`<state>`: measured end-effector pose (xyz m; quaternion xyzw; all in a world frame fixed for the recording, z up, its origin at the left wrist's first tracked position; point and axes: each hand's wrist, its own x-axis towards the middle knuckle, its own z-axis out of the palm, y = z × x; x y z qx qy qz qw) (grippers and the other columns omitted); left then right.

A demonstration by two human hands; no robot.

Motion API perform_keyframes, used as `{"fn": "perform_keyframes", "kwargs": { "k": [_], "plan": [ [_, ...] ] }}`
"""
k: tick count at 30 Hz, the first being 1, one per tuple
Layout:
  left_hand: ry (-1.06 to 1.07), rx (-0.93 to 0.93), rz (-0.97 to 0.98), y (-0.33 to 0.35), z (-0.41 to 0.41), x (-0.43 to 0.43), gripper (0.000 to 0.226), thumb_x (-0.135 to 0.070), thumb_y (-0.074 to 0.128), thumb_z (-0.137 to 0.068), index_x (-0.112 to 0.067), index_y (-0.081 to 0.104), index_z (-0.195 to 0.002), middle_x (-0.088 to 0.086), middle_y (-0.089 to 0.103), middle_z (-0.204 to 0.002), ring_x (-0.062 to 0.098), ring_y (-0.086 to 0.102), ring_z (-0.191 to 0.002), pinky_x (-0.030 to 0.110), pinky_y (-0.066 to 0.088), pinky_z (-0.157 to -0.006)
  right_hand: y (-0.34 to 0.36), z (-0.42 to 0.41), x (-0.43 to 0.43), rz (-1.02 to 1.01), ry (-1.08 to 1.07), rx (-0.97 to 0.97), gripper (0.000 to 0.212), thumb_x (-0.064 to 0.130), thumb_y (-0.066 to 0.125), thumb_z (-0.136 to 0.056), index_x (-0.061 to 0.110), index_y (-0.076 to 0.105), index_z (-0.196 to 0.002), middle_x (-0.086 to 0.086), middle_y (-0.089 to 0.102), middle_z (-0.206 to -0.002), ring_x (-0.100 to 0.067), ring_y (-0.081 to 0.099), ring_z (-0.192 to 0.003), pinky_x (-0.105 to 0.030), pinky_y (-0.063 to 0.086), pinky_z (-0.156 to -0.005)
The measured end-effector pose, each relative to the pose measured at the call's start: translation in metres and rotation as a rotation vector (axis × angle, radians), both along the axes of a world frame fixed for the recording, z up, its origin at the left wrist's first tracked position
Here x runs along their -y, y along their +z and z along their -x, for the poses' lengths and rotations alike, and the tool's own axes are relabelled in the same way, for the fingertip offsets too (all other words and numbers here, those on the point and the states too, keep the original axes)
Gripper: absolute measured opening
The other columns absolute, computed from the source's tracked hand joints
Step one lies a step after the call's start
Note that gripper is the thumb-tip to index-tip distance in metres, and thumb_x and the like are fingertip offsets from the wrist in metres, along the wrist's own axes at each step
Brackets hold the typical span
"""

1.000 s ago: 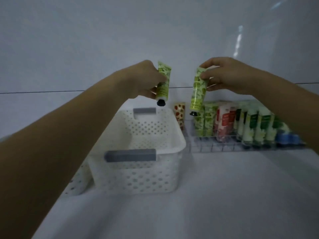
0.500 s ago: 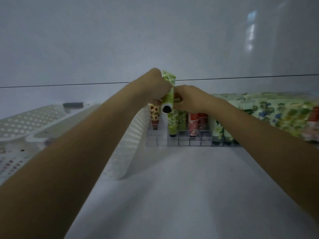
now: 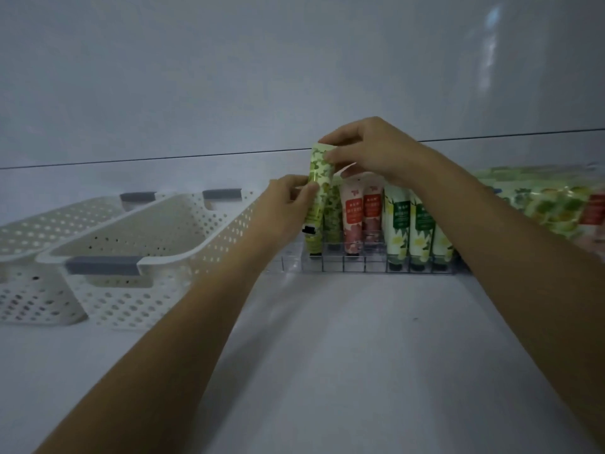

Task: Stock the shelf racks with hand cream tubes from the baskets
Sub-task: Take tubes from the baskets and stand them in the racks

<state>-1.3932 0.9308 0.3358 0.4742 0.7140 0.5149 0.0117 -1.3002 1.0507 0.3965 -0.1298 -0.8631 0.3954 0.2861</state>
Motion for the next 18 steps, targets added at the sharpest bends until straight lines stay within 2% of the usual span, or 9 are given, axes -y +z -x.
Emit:
{"fn": "perform_keyframes", "kwargs": {
  "k": [3, 5, 6, 7, 9, 13, 18],
  "plan": [
    [0.079, -0.185, 0.101, -0.018, 0.010, 0.001, 0.029, -0.026, 0.038, -0.098, -0.010, 0.054, -0.081, -0.004, 0.050, -0.062, 0.007, 0.045, -0.055, 0.023, 0.037, -0.053, 0.004, -0.002, 0.000, -0.152, -0.042, 0.041, 0.021, 0.009, 0.060, -0.087, 0.018, 0.063, -0.105, 0.011, 0.062, -0.087, -0.005, 0.060, -0.078, -0.019, 0.050, -0.072],
    [0.121, -0.301, 0.224, -0.031, 0.017, 0.004, 0.028, -0.024, 0.040, -0.097, -0.015, 0.046, -0.072, 0.003, 0.052, -0.067, 0.010, 0.043, -0.057, 0.023, 0.033, -0.054, 0.004, -0.003, 0.000, -0.231, -0.063, 0.069, 0.018, 0.010, 0.060, -0.087, 0.020, 0.061, -0.102, 0.013, 0.059, -0.085, 0.000, 0.055, -0.073, -0.015, 0.047, -0.065],
    [0.142, -0.343, 0.301, -0.036, 0.018, 0.006, 0.023, -0.024, 0.042, -0.096, -0.012, 0.052, -0.080, 0.009, 0.059, -0.084, 0.015, 0.050, -0.067, 0.024, 0.036, -0.062, 0.004, -0.003, 0.000, -0.253, -0.064, 0.085, 0.017, 0.010, 0.061, -0.087, 0.020, 0.061, -0.101, 0.013, 0.058, -0.084, 0.001, 0.054, -0.071, -0.014, 0.044, -0.062],
    [0.161, -0.387, 0.372, -0.040, 0.021, 0.007, 0.021, -0.025, 0.044, -0.096, -0.008, 0.057, -0.097, 0.012, 0.059, -0.103, 0.020, 0.055, -0.085, 0.024, 0.038, -0.072, 0.002, -0.003, 0.000, -0.273, -0.064, 0.103, 0.017, 0.010, 0.061, -0.087, 0.019, 0.062, -0.101, 0.012, 0.058, -0.085, 0.002, 0.053, -0.071, -0.014, 0.041, -0.059],
    [0.176, -0.445, 0.463, -0.044, 0.022, 0.010, 0.034, -0.026, 0.047, -0.095, -0.006, 0.052, -0.122, 0.012, 0.051, -0.123, 0.026, 0.049, -0.111, 0.026, 0.038, -0.086, 0.000, -0.001, -0.001, -0.322, -0.076, 0.141, 0.017, 0.011, 0.062, -0.086, 0.018, 0.062, -0.101, 0.010, 0.059, -0.089, 0.002, 0.052, -0.073, -0.013, 0.038, -0.058],
    [0.159, -0.443, 0.484, -0.044, 0.018, 0.011, 0.038, -0.026, 0.045, -0.095, -0.005, 0.048, -0.127, 0.013, 0.045, -0.129, 0.027, 0.045, -0.117, 0.028, 0.036, -0.094, -0.002, 0.002, 0.000, -0.389, -0.089, 0.198, 0.015, 0.013, 0.063, -0.085, 0.019, 0.061, -0.097, 0.005, 0.060, -0.097, -0.007, 0.054, -0.082, -0.014, 0.038, -0.059],
    [0.165, -0.412, 0.494, -0.042, 0.014, 0.012, 0.036, -0.023, 0.046, -0.095, -0.005, 0.049, -0.126, 0.013, 0.043, -0.129, 0.027, 0.045, -0.118, 0.030, 0.037, -0.096, -0.007, 0.004, 0.002, -0.455, -0.089, 0.294, 0.014, 0.014, 0.064, -0.084, 0.020, 0.060, -0.096, 0.005, 0.057, -0.096, -0.012, 0.055, -0.089, -0.022, 0.041, -0.066]
  ]
}}
